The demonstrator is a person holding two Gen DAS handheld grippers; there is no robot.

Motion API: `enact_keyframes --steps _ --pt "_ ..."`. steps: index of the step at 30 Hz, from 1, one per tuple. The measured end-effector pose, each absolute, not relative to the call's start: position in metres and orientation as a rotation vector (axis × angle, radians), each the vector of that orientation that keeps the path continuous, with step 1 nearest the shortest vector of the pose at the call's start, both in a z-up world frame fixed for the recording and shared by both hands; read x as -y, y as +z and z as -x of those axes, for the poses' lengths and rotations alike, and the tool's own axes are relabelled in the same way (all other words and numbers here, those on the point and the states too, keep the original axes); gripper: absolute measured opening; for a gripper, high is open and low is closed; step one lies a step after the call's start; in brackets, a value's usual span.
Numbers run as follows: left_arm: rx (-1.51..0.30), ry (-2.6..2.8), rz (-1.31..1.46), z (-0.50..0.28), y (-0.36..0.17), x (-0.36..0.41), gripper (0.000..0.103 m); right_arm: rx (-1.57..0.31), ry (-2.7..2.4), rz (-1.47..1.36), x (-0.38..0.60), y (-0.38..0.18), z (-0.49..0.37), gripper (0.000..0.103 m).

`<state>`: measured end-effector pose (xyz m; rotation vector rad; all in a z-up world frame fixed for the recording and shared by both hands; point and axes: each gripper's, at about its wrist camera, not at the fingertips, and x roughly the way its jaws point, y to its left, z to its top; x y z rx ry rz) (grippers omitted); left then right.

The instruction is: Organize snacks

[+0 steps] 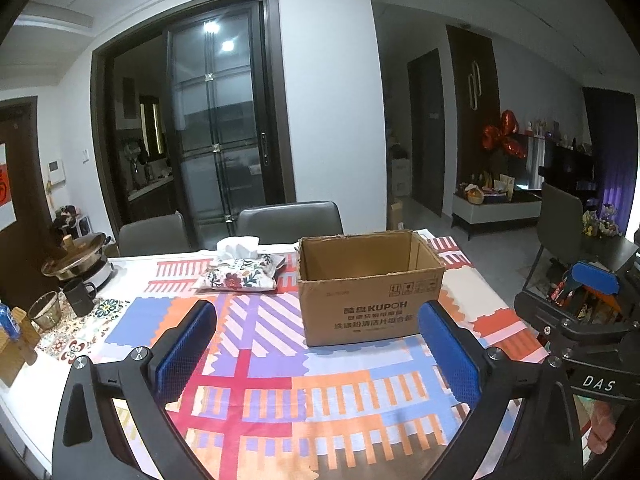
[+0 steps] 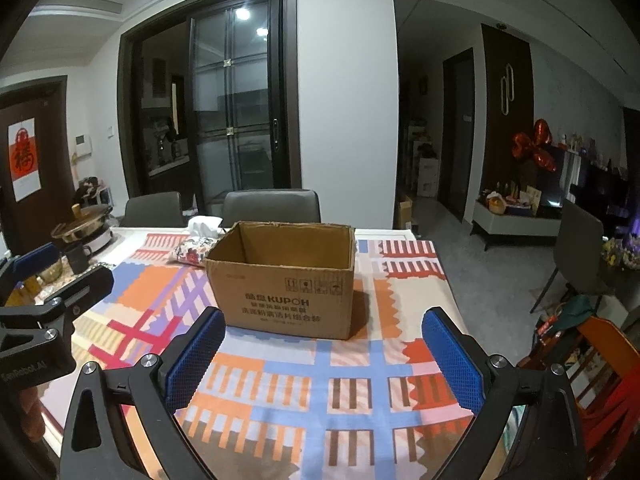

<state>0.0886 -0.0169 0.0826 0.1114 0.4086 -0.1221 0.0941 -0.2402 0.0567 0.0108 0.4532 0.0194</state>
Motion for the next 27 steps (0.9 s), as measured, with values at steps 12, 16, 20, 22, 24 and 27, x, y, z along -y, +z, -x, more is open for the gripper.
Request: enact_keyframes --steps 12,16,20,22,24,27 --pt "-0.392 -0.117 -0.106 -0.079 0.085 0.015 0.103 -0.427 0.025 0.004 0.234 0.061 -0.086 0.100" --pt "-0.390 -0.114 -0.104 -0.078 0.085 0.015 0.103 -0.419 0.024 0.013 0.233 0.061 -0.084 0.100" --pt "-0.385 -0.110 -0.107 -0.077 0.085 0.013 0.103 -0.418 0.028 0.022 0.230 0.061 -0.083 0.100" --pt "-0.384 -0.108 -0.106 -0.076 0.086 0.012 0.103 -0.419 0.032 0.021 0.230 0.060 -0.084 0.100" --pt "-0.383 -0.110 -0.105 -0.076 0.086 0.011 0.103 -0.421 0.034 0.024 0.230 0.060 -0.084 0.100" --pt "-0.380 -0.110 -0.104 -0.076 0.085 0.010 0.103 -0.421 0.034 0.023 0.230 0.060 -0.084 0.100"
